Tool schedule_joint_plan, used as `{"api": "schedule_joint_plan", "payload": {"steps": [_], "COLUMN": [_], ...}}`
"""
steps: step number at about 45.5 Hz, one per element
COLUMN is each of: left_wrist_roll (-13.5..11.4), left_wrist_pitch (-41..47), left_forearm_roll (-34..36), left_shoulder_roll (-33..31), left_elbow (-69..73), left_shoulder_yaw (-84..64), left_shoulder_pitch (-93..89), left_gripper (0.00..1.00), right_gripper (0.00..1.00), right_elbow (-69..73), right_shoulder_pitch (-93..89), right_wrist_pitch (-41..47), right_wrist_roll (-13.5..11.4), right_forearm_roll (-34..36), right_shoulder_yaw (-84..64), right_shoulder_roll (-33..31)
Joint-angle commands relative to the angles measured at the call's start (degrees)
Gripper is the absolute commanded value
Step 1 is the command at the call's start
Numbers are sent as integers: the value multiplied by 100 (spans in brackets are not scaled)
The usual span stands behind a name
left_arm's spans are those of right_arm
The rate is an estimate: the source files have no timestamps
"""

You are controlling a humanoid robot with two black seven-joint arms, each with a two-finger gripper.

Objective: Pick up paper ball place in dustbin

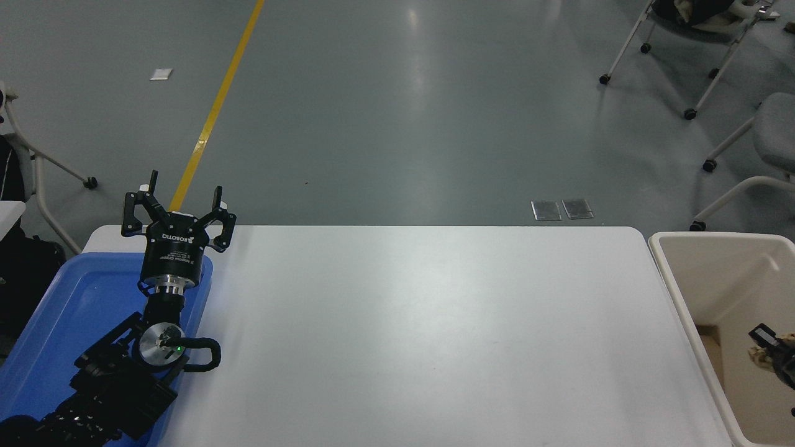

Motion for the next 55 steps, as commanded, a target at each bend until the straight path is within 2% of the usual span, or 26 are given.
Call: {"api": "schedule_joint_plan", "payload": {"steps": [1,18,27,36,39,42,47,55], "left_wrist_roll": [0,0,0,0,0,0,0,0], "left_wrist_pitch": [0,0,0,0,0,0,0,0], "left_forearm_roll": [0,0,0,0,0,0,0,0], "left_shoulder_roll": [0,0,0,0,0,0,0,0], "left_elbow": [0,0,0,0,0,0,0,0], "left_shoulder_yaw": [0,0,0,0,0,0,0,0], "left_shoulder_pitch": [1,10,1,1,1,-8,-8,-8], "left_gripper": [99,99,99,99,99,99,99,99], "right_gripper": [100,100,100,100,100,100,100,100], "right_elbow": [-385,-315,-17,1985,2891,3463,4017,5685], "right_shoulder_pitch": [-297,-60,282,1678,2399,2997,4121,6283], "right_wrist_pitch": [-112,-59,-6,-6,20,213,722,1812], "right_wrist_roll": [10,45,45,45,45,54,54,63], "right_forearm_roll": [-39,-65,-337,-381,-697,-1294,-2121,-2219], "right_shoulder_yaw": [205,108,126,117,82,-137,-796,-1877], "right_shoulder_roll": [144,74,-128,-1129,-1499,-1710,-1798,-1816]}}
